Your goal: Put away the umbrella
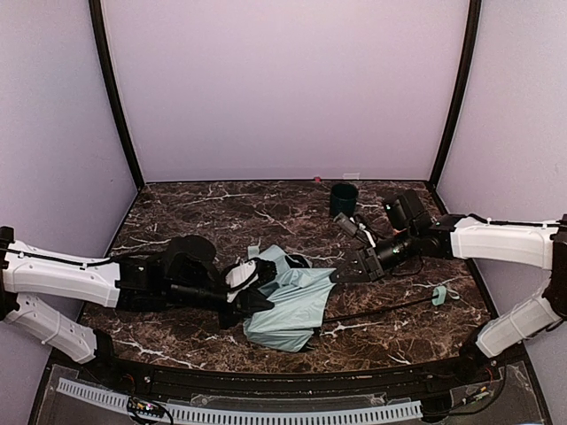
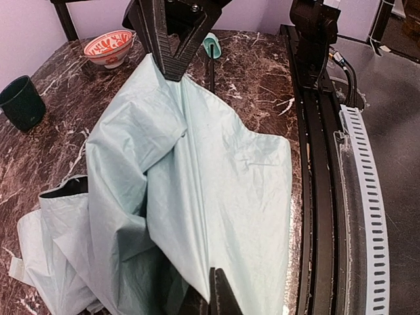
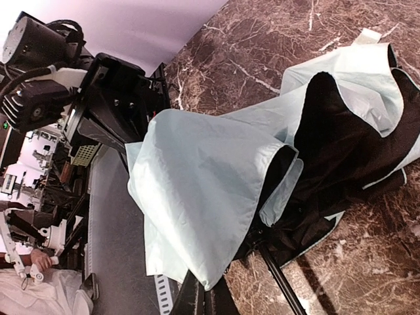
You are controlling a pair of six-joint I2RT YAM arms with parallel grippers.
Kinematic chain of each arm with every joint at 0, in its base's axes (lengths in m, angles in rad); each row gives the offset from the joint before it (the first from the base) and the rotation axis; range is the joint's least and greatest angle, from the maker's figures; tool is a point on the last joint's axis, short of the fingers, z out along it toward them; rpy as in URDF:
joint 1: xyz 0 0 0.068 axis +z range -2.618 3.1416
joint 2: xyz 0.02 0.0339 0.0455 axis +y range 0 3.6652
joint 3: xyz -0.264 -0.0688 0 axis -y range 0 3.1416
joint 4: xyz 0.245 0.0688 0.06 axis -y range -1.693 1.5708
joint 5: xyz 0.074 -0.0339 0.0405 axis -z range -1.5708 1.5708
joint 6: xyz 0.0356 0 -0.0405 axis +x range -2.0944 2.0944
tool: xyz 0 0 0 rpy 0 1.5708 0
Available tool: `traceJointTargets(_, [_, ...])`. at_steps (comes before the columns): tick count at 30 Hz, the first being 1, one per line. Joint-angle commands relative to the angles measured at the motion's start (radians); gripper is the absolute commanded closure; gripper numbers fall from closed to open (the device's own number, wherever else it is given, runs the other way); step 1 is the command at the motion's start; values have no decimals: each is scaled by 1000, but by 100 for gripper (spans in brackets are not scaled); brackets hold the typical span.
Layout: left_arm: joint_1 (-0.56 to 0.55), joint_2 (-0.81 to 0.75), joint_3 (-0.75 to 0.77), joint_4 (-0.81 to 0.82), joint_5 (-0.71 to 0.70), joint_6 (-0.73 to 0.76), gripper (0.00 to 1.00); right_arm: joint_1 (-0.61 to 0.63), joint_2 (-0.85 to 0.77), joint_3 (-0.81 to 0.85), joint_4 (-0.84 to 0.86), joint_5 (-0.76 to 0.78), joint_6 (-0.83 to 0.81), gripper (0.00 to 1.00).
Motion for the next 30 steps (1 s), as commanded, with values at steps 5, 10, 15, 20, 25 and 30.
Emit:
traceJointTargets(5, [-5,-13,39,-141,103,43,67,-3,16,-7,73,-70,-12,100])
traceJointTargets(10, [2,-202,-4,-79,28,78,39,26,3,-5,26,-107,-78,92])
traceJointTargets(15, [22,-180,-25,-51,-79,88,32,27,-16,16,47,-110,-88,49])
traceJointTargets(20, [23,-15,57,-118,-118,133,41,30,24,56,98,-113,-21,41])
traceJointTargets(25, [23,44,63,-68,-164,163,63,57,68,63,88,-127,-30,52])
traceJointTargets(30, [23,37,36,24,-88,169,100,70,64,70,172,-164,27,87])
